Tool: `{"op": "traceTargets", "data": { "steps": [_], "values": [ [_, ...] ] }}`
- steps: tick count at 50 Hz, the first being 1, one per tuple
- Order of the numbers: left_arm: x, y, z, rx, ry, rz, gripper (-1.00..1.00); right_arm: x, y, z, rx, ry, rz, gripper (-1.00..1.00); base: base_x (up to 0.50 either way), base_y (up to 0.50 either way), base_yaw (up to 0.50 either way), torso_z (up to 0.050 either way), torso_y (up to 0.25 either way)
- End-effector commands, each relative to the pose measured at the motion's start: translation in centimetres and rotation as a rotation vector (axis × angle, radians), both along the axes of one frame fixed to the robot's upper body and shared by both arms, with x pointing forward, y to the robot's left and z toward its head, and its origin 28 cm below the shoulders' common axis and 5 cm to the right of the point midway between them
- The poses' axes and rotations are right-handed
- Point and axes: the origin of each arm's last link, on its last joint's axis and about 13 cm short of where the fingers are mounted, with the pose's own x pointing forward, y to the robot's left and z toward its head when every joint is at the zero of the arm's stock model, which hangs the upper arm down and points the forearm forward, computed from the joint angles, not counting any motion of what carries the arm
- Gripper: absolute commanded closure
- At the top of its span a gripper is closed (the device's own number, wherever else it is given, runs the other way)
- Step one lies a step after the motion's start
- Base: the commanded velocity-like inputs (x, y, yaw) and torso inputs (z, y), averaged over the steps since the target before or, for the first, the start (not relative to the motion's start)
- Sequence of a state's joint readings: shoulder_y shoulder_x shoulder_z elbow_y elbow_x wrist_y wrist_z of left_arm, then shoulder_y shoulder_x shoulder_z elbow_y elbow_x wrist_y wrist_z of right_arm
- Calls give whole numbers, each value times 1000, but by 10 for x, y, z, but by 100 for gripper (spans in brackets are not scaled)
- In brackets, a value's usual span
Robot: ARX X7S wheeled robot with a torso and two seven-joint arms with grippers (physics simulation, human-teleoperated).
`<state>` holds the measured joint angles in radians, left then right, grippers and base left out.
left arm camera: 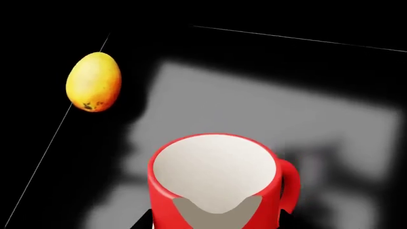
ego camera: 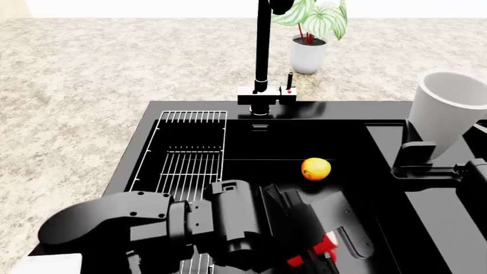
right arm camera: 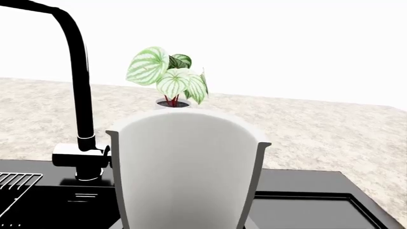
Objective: Pick the cup and mug and place them in the sink. Then turn on the water.
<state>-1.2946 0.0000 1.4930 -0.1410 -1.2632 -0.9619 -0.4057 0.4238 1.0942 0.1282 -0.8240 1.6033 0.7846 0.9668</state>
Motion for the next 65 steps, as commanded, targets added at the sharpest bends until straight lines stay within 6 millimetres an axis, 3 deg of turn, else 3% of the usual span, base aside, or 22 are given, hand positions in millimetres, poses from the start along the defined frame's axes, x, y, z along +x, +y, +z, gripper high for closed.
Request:
{"op": "traceTargets", "data": {
  "steps": [1, 8, 9, 29, 36, 46, 51, 65],
  "values": [
    [5, 7, -8, 103, -64, 32, 100, 0, -3, 1, -7, -21, -10, 100, 11, 0, 0, 0, 0],
    [3, 7, -10, 104, -64, 24, 100, -1, -5, 0, -2, -21, -14, 100, 5, 0, 2, 0, 0],
    [2, 7, -10, 105, -62, 21, -100, -1, -5, 0, -1, -21, -14, 100, 11, 0, 0, 0, 0],
    [2, 8, -14, 120, -39, 15, -100, 0, -5, -3, 4, -16, -16, 100, 1, 0, 0, 0, 0],
    [2, 7, -8, 101, -42, 15, -100, -1, -6, -3, 6, -17, -18, 100, 0, 0, 0, 0, 0],
    [7, 0, 33, -28, -95, 29, -100, -3, -5, -2, 4, -21, -16, 100, 0, 0, 0, 0, 0],
    [8, 11, 61, -114, -117, 53, -100, -3, -3, 0, 1, -23, -12, 100, 0, 0, 1, 0, 0],
    [-4, 44, 115, -316, -180, 89, -100, -1, 7, 6, -25, -16, 22, 100, 0, 0, 0, 0, 0]
  ]
}}
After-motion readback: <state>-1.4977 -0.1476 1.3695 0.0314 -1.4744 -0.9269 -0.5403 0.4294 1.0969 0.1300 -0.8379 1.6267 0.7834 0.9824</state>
